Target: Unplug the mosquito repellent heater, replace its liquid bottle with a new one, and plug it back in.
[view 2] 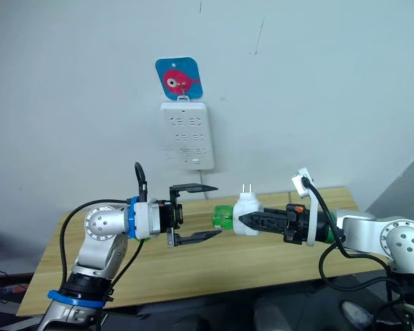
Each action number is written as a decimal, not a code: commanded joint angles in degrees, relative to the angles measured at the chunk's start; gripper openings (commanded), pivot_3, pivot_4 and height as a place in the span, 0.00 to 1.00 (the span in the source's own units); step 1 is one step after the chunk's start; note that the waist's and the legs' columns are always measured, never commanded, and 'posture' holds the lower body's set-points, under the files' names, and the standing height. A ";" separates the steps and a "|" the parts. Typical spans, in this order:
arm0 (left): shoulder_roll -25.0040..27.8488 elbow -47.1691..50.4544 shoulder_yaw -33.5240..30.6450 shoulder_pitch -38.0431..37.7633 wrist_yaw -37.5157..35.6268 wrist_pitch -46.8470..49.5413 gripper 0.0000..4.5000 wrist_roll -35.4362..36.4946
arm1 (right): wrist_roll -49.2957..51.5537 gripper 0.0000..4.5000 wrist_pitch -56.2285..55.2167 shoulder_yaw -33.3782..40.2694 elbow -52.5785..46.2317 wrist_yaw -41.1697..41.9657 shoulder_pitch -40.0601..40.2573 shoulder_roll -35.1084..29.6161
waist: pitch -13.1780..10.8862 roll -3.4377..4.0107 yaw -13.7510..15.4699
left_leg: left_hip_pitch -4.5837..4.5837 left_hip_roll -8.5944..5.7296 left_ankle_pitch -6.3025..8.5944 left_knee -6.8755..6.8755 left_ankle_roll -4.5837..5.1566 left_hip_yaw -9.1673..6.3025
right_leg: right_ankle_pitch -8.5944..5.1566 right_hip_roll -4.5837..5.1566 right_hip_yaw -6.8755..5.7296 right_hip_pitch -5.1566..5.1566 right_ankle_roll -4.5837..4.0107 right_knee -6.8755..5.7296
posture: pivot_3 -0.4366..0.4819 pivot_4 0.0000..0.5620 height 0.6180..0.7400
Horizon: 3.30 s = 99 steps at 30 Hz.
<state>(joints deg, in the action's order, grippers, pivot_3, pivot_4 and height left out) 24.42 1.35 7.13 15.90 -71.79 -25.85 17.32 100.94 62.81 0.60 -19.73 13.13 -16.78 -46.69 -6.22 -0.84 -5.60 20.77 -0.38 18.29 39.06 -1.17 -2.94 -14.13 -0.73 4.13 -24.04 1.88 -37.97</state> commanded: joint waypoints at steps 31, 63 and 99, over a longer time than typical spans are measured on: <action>15.16 6.65 7.18 22.77 -7.01 78.71 0.49 27.85 | -14.78 0.66 1.31 -1.09 -10.40 14.38 -0.67 -2.16 | 0.01 0.03 -0.75 | -0.03 0.02 -0.01 -0.02 0.01 -0.15 | -0.18 -0.19 -0.21 -0.05 0.28 -0.06 | 0.33 0.16 1.00; -0.50 -0.82 3.08 1.76 1.70 -5.67 1.00 -0.79 | 2.25 0.66 -0.97 2.93 -3.29 0.38 0.19 -1.54 | 0.00 0.02 0.75 | 0.00 0.02 -0.01 0.02 0.01 0.04 | 0.00 -0.10 0.01 0.07 0.02 -0.07 | 0.34 0.16 1.00; 13.61 6.73 5.07 18.35 -7.64 65.35 0.99 22.05 | -5.08 0.66 -0.89 1.53 -10.67 6.89 1.10 -1.67 | 0.02 0.05 -0.05 | -0.03 0.01 -0.01 0.03 0.00 -0.03 | -0.14 -0.14 -0.02 -0.05 0.20 -0.06 | 0.32 0.15 1.00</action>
<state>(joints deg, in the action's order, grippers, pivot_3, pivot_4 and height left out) 38.12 6.11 15.30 34.30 -79.98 43.42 39.95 93.21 62.93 0.55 -29.53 20.42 -15.75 -48.15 -6.20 -0.78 -5.65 20.75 -0.38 18.28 39.11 -1.17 -2.98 -14.21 -0.85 4.11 -24.08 1.98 -38.02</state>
